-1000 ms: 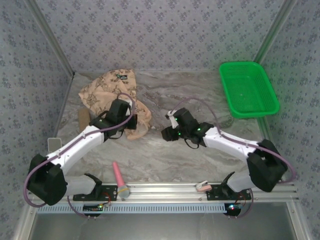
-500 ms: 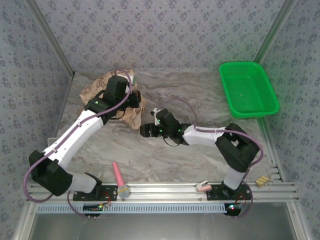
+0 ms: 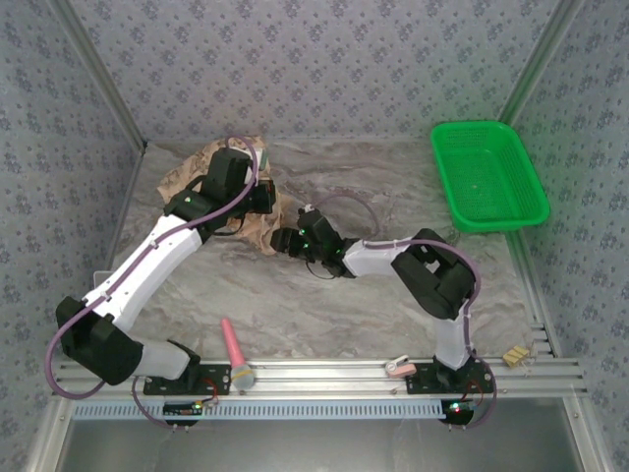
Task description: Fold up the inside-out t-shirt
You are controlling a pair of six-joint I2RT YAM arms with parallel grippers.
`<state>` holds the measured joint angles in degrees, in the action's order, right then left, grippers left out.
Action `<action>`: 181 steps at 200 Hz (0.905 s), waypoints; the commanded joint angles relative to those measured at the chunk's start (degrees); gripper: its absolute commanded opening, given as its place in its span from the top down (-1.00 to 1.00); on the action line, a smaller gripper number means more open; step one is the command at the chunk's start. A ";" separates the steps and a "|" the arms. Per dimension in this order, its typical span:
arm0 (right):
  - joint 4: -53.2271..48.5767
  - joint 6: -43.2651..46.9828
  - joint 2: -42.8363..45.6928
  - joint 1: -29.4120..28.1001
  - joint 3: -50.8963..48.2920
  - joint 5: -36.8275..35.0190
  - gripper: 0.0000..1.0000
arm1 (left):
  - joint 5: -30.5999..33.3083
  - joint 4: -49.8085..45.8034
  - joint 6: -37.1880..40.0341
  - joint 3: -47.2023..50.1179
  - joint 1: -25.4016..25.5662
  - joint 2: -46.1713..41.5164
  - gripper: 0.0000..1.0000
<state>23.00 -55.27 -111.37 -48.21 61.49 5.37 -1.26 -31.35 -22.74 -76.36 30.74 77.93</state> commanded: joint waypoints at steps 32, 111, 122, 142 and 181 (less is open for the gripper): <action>0.94 -12.70 -2.93 -2.90 2.68 -2.64 0.61 | -0.90 1.13 1.04 -1.39 -0.43 -0.24 1.00; -28.17 12.95 12.94 12.68 13.56 -9.22 1.00 | 1.59 1.87 1.70 -9.71 -3.99 3.43 1.00; -32.31 18.41 15.96 14.60 18.47 -13.23 1.00 | 1.30 0.97 2.94 -13.70 -4.03 4.55 1.00; -35.46 28.81 21.25 16.65 25.47 -18.03 1.00 | 1.26 -0.71 4.64 -21.21 -4.09 5.61 1.00; -46.68 41.36 28.57 15.95 39.71 -17.48 1.00 | 0.11 -2.19 12.86 -31.09 -1.13 2.88 1.00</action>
<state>-12.78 -26.65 -87.74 -30.57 93.97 -9.89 -0.38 -32.64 -17.15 -101.73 27.14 84.29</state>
